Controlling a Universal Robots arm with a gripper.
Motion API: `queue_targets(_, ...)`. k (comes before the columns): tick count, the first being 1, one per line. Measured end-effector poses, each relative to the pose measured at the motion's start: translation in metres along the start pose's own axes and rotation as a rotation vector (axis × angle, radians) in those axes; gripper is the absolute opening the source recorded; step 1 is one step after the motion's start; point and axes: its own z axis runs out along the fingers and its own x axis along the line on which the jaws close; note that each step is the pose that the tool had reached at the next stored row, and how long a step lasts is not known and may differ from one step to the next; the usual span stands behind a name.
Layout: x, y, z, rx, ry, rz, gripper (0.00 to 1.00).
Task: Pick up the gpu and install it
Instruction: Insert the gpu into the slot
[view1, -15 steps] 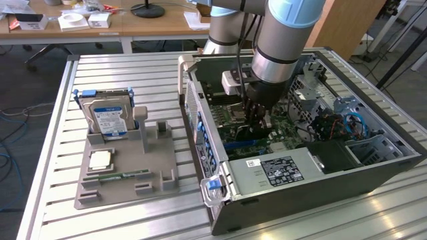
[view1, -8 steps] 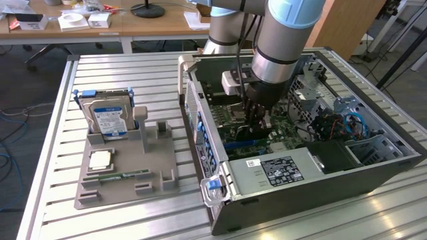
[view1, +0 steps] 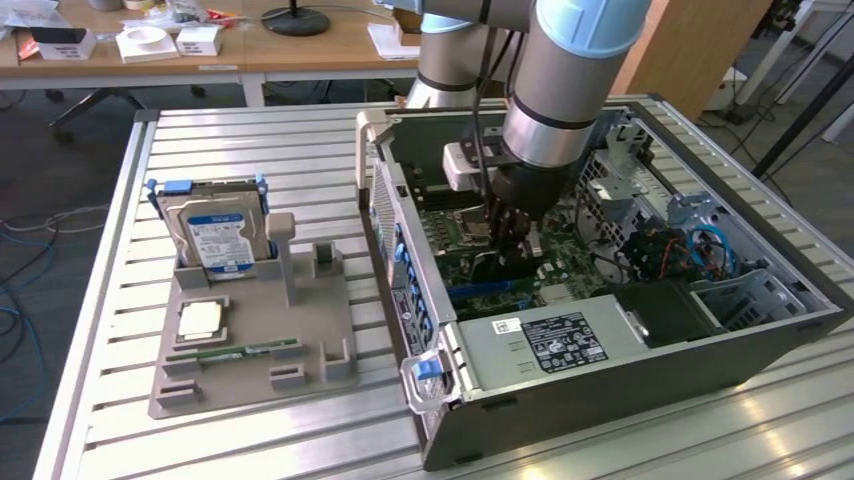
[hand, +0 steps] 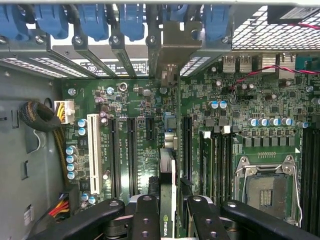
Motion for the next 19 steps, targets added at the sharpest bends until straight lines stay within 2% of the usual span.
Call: queue_targets(19, 0.0001, 0.0015, 0.0031, 0.0001, -0.0005, 0.000, 0.26)
